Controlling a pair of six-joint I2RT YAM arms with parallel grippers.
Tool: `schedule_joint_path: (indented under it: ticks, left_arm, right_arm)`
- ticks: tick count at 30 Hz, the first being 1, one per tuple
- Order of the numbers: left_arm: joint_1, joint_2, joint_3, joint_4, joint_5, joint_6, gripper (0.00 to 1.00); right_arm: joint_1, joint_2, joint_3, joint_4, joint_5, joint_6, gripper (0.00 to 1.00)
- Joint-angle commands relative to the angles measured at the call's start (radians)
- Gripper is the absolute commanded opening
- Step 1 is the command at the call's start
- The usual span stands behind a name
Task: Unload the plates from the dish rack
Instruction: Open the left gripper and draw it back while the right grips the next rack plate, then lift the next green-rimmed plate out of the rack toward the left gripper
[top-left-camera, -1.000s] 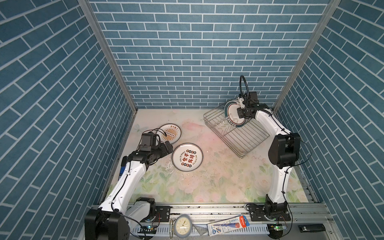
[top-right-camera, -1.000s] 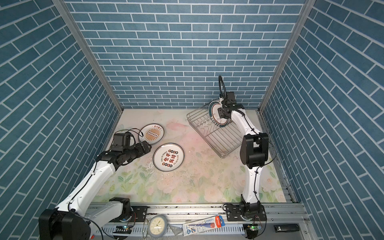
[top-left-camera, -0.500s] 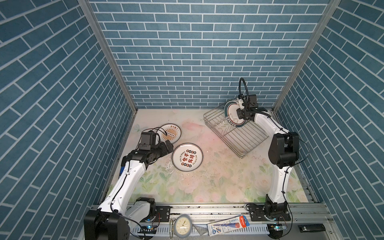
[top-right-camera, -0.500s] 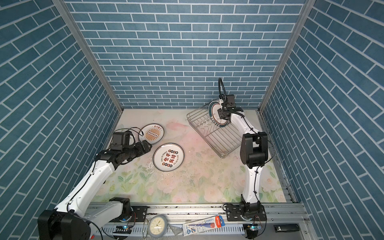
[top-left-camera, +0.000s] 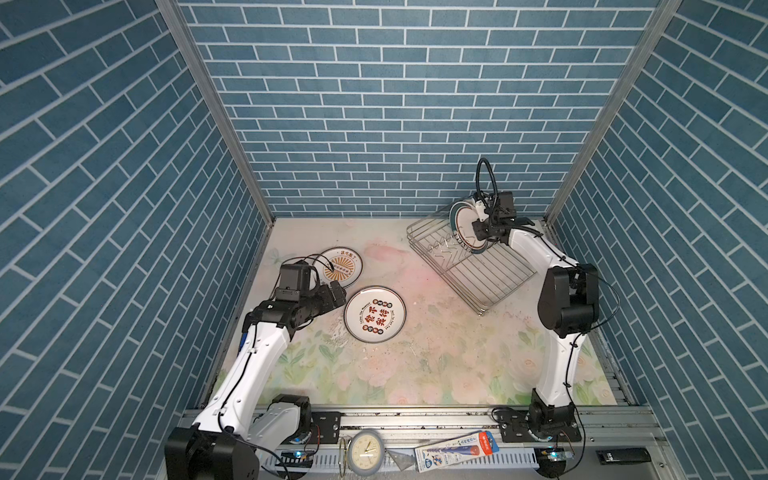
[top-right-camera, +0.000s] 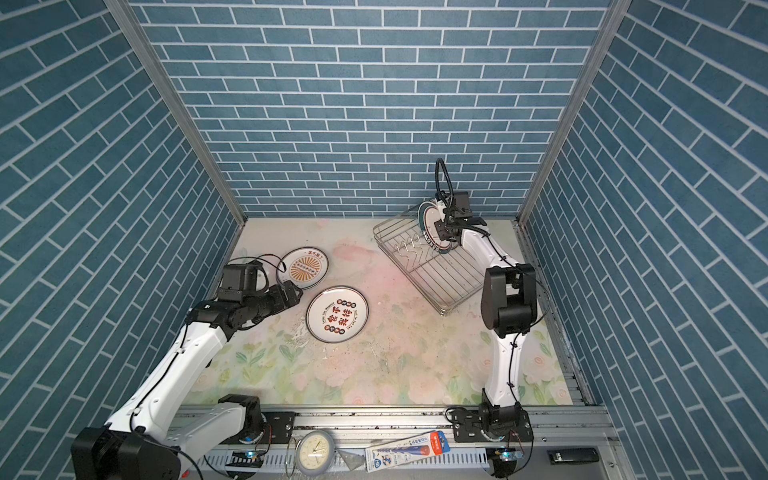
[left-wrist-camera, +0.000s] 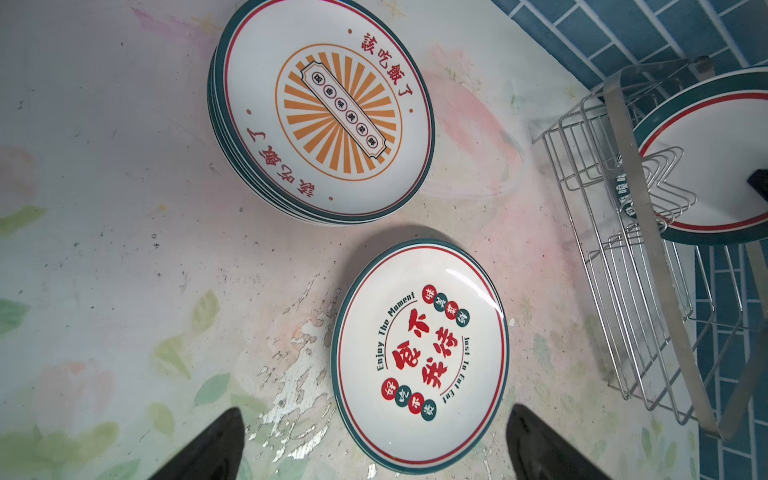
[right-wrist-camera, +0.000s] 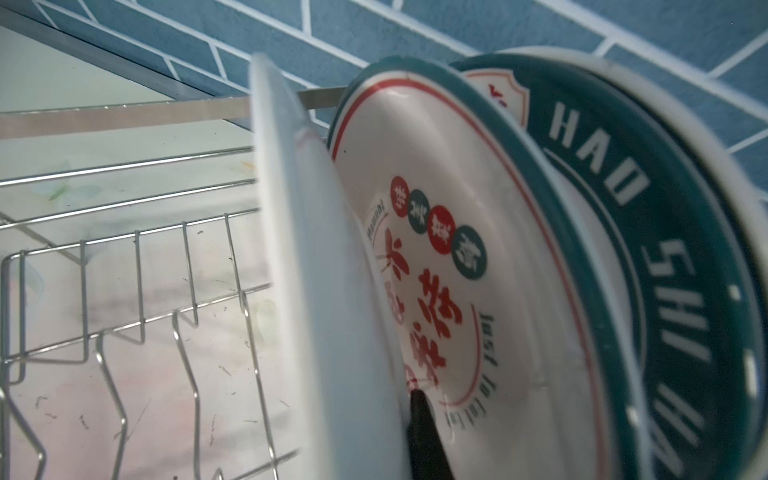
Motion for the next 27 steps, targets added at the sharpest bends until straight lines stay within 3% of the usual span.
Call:
schedule_joint_path:
  ticks: [1,16,23,27]
  left_arm:
    - [0.003,-0.024,0.022,-0.033,-0.008,0.021,0.99]
    - [0.004,-0.064,0.008,-0.026,-0.068,-0.022,0.99]
    - [0.005,-0.114,-0.078,0.096,0.015,-0.1,0.99]
    - [0.006,-0.114,-0.09,0.114,0.055,-0.046,0.99]
  right_arm:
    - [-0.002,-0.013,-0.04,0.012,-0.011,-0.02,0.0]
    - [-0.008,-0.103,-0.068,0.025,-0.017,-0.054,0.0]
    - [-0.009,-0.174,-0.076,0.03,-0.027,-0.062,0.0]
    - [-0.01,-0.225,-0.086,0.034,-0.032,-0.061,0.0]
